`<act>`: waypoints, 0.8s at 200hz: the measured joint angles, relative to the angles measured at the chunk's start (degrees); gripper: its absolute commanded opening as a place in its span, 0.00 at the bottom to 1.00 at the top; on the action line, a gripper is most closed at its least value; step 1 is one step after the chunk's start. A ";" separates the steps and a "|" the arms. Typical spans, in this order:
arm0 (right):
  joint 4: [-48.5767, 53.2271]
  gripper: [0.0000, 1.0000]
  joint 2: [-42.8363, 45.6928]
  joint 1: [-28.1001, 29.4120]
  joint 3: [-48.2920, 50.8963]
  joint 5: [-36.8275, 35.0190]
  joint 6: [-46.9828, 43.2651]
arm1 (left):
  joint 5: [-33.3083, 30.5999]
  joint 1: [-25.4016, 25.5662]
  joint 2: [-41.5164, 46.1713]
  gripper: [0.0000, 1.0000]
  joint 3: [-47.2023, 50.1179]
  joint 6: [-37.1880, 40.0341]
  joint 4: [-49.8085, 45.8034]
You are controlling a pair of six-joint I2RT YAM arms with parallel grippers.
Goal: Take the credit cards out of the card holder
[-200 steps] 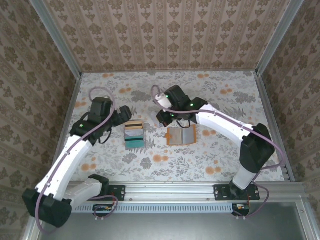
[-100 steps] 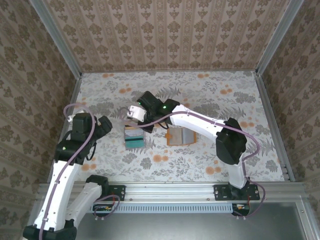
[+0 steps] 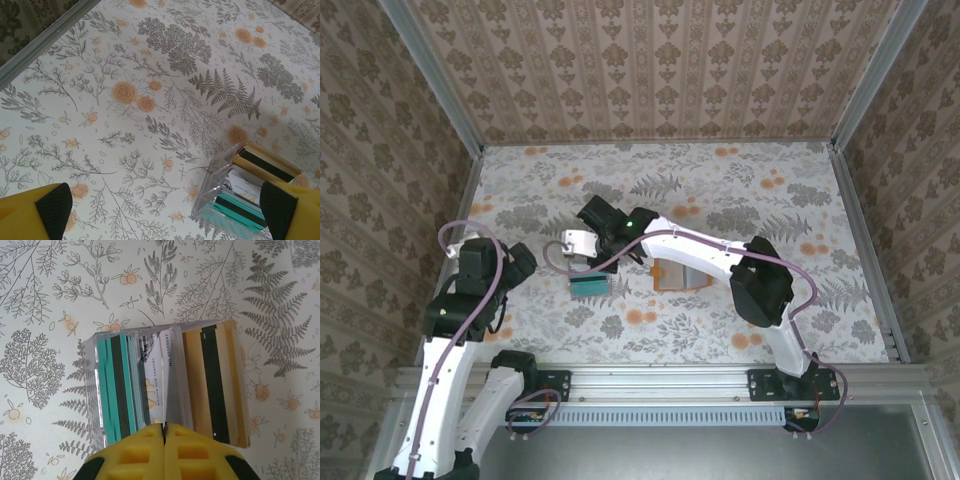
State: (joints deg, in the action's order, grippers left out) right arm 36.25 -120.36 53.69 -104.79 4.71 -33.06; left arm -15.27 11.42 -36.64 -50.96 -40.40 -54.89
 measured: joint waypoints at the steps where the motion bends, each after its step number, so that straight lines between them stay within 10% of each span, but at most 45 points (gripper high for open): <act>1: 0.02 0.00 -0.11 0.00 -0.04 0.02 0.00 | 0.00 -0.02 0.02 1.00 0.02 0.00 -0.02; 160: -1.20 0.28 -2.64 0.20 -1.11 -3.02 2.40 | 4.17 -1.77 0.39 1.00 1.36 0.59 0.28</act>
State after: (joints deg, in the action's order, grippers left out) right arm 35.05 -123.00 53.89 -105.91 1.69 -30.65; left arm -11.09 9.65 -36.25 -49.60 -39.81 -54.61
